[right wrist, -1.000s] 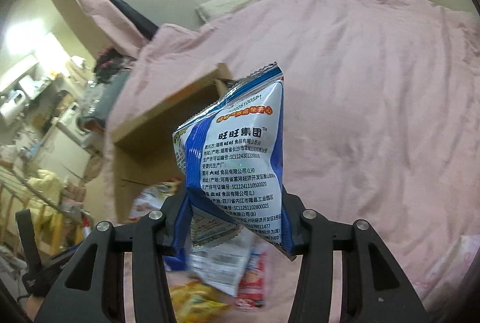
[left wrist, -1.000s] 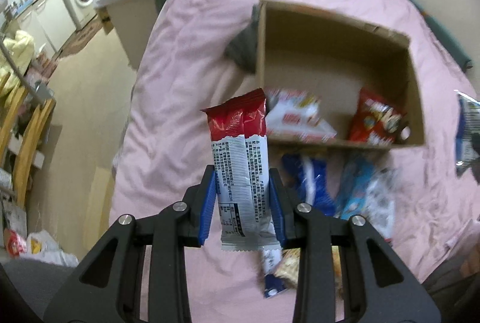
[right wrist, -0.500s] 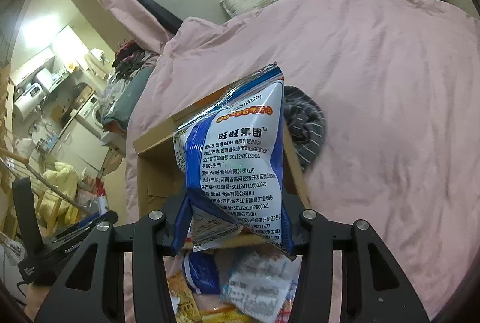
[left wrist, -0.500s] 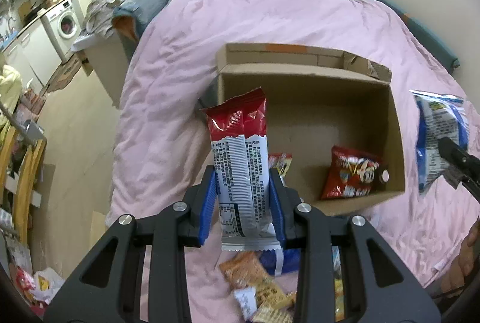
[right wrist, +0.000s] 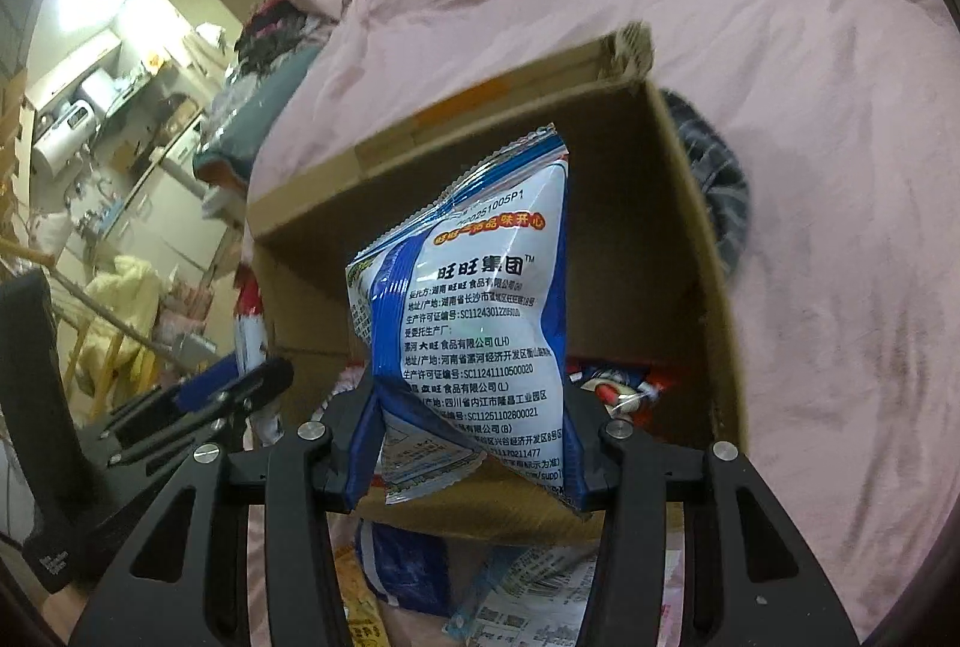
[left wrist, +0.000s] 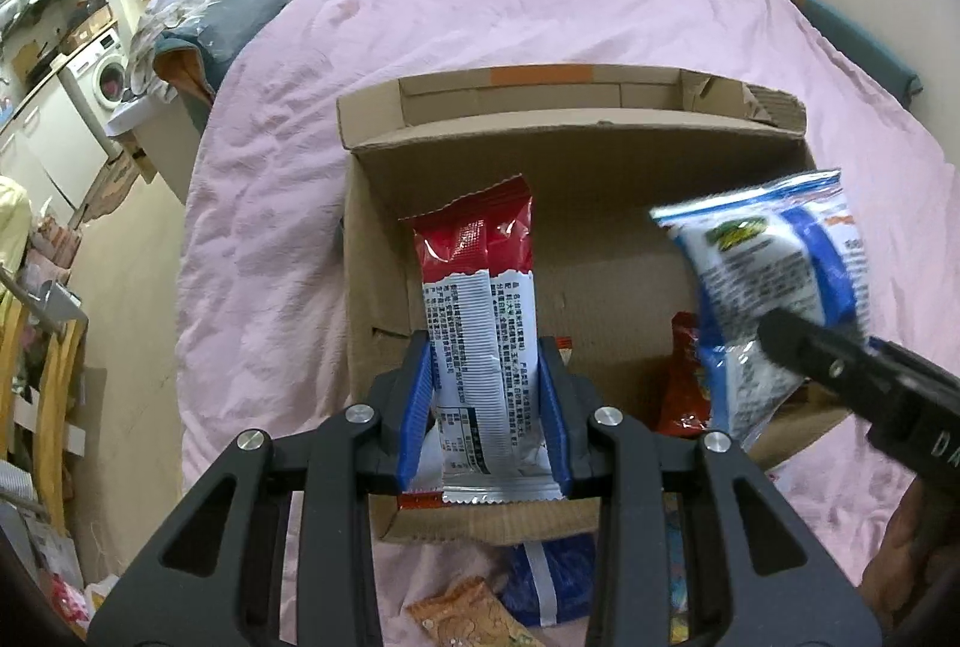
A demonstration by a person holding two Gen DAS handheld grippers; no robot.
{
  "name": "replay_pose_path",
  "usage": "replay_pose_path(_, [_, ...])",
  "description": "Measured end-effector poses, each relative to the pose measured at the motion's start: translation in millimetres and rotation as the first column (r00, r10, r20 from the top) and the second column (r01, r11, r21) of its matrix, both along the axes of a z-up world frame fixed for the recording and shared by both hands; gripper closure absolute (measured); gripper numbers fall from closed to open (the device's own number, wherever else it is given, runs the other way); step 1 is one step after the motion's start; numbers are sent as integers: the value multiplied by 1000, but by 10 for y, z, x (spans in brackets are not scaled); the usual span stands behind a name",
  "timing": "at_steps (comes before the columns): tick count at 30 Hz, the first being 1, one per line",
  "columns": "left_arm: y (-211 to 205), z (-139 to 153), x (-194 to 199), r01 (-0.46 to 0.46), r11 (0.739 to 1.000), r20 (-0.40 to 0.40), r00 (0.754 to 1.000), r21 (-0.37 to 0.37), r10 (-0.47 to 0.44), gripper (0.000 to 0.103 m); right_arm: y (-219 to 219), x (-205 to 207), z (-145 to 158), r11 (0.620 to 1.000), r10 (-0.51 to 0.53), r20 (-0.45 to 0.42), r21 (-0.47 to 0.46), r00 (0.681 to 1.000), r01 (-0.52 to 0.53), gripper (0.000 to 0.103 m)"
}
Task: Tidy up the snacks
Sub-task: 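Carry both held snacks into the box and open both tools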
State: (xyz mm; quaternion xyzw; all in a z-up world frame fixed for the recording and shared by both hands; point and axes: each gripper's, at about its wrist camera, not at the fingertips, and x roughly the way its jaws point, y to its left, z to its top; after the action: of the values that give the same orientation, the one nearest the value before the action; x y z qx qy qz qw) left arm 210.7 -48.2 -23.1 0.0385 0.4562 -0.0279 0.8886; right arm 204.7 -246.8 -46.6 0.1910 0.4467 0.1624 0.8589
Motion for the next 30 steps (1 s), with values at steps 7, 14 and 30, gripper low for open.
replay_pose_path(7, [4, -72, 58, 17, 1000, 5, 1000, 14, -17, 74, 76, 77, -106, 1000, 23, -36, 11, 999, -22, 53])
replay_pose_path(14, [120, -101, 129, -35, 999, -15, 999, -34, 34, 74, 127, 86, -185, 998, 49, -57, 32, 997, -47, 51])
replay_pose_path(30, [121, -82, 97, -39, 999, 8, 999, -35, 39, 73, 190, 43, -105, 998, 63, -17, 0, 998, -63, 32])
